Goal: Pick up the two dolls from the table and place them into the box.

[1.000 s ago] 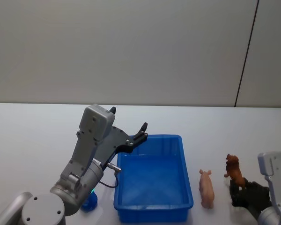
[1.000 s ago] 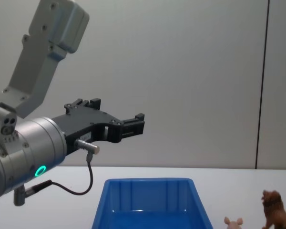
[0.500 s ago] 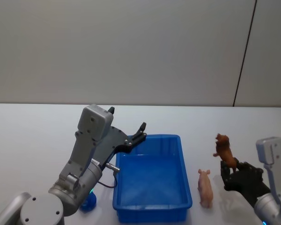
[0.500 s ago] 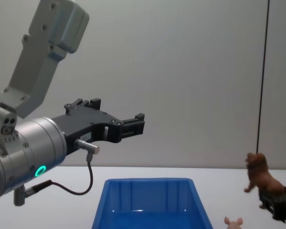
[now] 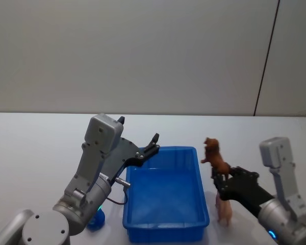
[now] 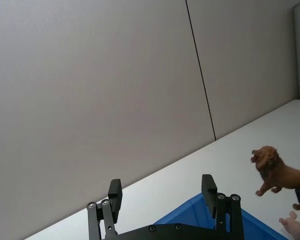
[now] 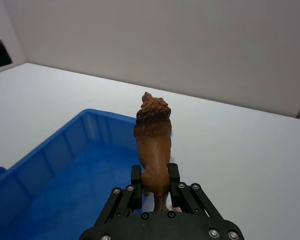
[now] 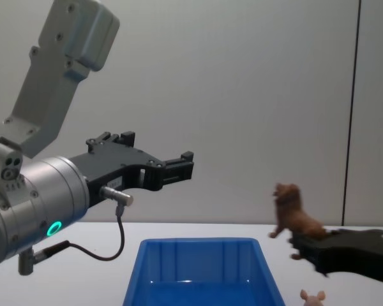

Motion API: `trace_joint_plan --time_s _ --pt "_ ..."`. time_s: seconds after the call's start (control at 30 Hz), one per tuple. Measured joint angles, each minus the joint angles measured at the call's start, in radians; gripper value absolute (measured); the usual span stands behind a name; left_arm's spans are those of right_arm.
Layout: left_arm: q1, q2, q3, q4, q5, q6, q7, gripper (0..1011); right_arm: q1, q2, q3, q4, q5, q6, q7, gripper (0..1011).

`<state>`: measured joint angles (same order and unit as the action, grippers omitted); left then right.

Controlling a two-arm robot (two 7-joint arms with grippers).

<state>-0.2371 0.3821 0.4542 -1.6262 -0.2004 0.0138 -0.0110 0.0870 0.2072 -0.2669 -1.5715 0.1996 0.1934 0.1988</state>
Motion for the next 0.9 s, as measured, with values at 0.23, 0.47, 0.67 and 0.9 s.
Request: trace_joint_plan --time_s 0.23,0.47,0.67,0.9 --pt "0.000 0.000 0.000 0.000 0.000 0.000 0.000 1001 0.063 -0.039 -0.022 0.071 -0.008 0.012 0.092 287" --pt "0.000 0.000 0.000 0.000 0.000 0.000 0.000 1001 0.115 -0.074 -0.041 0.140 -0.025 0.022 0.142 287" --pt "0.000 0.000 0.000 0.000 0.000 0.000 0.000 1001 0.147 -0.095 -0.052 0.186 -0.033 0.028 0.157 429" --pt "0.000 0.000 0.000 0.000 0.000 0.000 0.000 1001 0.166 -0.109 -0.059 0.216 -0.037 0.034 0.153 652"
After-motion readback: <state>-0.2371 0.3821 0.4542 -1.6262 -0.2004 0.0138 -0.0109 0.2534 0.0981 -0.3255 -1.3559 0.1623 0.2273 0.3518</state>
